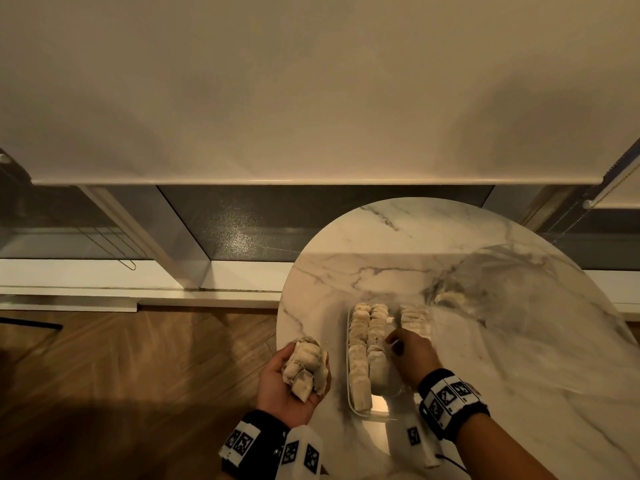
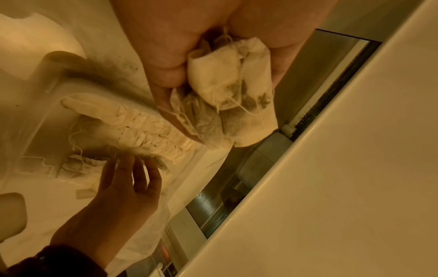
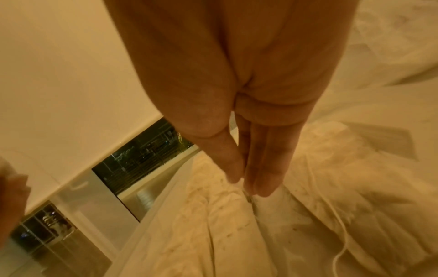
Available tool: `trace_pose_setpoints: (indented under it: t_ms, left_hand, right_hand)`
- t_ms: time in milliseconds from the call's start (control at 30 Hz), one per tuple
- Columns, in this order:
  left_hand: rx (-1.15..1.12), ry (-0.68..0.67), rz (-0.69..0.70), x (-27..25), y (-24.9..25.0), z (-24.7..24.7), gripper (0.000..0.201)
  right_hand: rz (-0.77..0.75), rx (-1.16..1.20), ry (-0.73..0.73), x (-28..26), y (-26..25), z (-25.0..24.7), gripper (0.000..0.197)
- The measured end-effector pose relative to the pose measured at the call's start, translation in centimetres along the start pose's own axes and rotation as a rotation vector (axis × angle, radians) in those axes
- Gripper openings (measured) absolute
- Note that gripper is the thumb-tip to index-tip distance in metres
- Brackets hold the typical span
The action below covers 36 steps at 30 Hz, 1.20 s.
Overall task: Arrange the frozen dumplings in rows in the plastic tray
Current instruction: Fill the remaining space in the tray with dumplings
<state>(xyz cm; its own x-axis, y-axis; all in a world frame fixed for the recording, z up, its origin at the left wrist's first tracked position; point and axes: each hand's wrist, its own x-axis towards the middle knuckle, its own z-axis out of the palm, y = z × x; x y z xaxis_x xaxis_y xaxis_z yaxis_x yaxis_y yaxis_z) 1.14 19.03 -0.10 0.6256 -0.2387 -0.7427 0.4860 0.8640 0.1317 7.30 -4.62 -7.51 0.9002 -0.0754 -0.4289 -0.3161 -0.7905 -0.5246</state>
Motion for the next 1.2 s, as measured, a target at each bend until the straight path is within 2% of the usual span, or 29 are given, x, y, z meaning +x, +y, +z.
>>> trace_pose_setpoints:
  t_ms: [167,300,367,500,567,700,800,900,1033,1200]
  left_hand:
    - [0.012,0.001,0.014,0.0,-0.4,0.3,0.034]
    - [0.031,-0.015,0.025,0.4,-0.8,0.6,0.032]
    - [0.046,-0.048,0.025,0.3,-1.2,1.0,0.032]
    - [0.092,-0.108,0.032,0.1,-1.9,1.9,0.030]
    - [0.121,-0.121,0.048,0.1,-2.2,2.1,0.027]
    - [0.182,-0.103,0.059,0.2,-2.9,2.4,0.031]
    - [0.188,-0.085,0.059,0.3,-3.0,2.5,0.035]
    - [0.185,-0.097,0.054,0.0,-3.1,2.7,0.034]
    - [0.188,-0.147,0.041,-0.3,-3.3,3.0,0.037]
    - [0.182,-0.165,0.035,-0.2,-3.0,2.7,0.038]
  right_hand:
    - [0.017,0.117,0.051,-1.0,0.5,-0.6,0.020]
    - [-0.027,0.283,0.002,-2.9,-0.8,-1.5,0.013]
    - [-0.133,0.371,-0.029,-4.1,-2.3,-2.3,0.012]
    - [-0.449,0.507,-0.036,-7.0,-6.1,-4.6,0.010]
    - [-0.559,0.462,-0.040,-8.1,-7.7,-5.3,0.014]
    - [-0.685,0.206,0.016,-8.4,-8.4,-5.1,0.026]
    - [-0.682,0.095,0.054,-8.4,-8.3,-4.6,0.028]
    - [-0.656,0.093,0.061,-8.6,-8.2,-4.3,0.025]
    - [-0.619,0.233,0.026,-9.0,-8.5,-4.8,0.014]
    - [-0.486,0.515,-0.003,-9.4,-8.7,-5.4,0.012]
